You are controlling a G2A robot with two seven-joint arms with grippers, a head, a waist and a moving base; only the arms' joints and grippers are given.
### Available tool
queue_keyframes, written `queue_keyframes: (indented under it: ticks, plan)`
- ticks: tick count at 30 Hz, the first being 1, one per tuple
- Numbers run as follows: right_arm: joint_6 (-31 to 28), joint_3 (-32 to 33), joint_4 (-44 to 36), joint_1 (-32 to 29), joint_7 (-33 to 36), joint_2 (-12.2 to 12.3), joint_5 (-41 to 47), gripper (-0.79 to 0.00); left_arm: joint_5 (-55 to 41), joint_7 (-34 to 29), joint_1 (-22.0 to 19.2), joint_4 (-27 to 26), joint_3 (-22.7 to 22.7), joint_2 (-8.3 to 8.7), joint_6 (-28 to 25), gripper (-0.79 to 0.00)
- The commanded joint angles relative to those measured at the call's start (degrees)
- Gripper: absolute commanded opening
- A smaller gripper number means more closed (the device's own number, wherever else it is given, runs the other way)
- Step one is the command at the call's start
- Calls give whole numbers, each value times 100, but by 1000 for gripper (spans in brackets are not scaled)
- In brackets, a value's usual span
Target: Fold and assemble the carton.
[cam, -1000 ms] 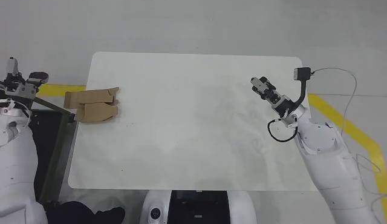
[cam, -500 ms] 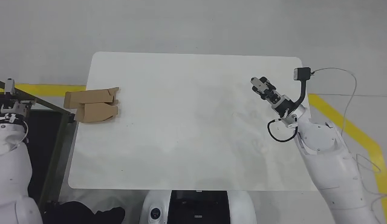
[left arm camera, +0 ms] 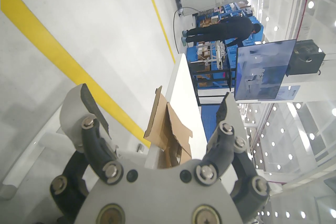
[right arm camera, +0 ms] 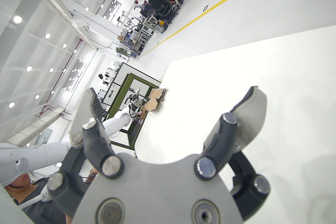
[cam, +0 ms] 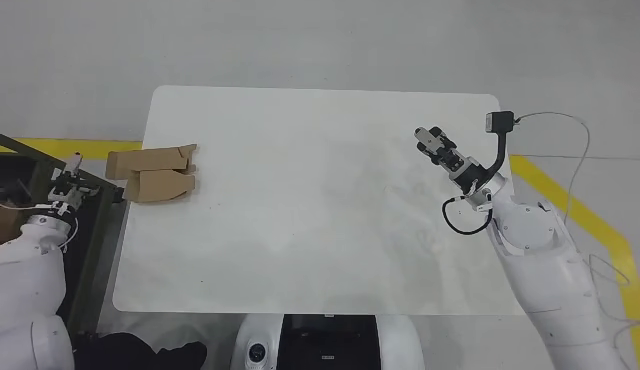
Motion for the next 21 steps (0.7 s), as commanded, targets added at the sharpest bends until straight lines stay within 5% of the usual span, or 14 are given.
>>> queue_keyframes:
  ticks: [1,13,15,17,19,21]
  plan:
    - [0,0,0,0,0,0,0,0,-11,-235,-44,30,48,-9,-14,0]
    - [0,0,0,0,0,0,0,0,150,-824,-229,103,318,-32,-11,0]
    - [0,0,0,0,0,0,0,0,66,-925,-260,122,325,-41,-4,-437]
    - [0,0,0,0,0,0,0,0,50,-1024,-281,136,349,-42,40,-674]
    - [0,0,0,0,0,0,0,0,55,-1073,-296,143,373,-40,58,-785]
    - [0,0,0,0,0,0,0,0,54,-1104,-315,157,394,-38,91,-785]
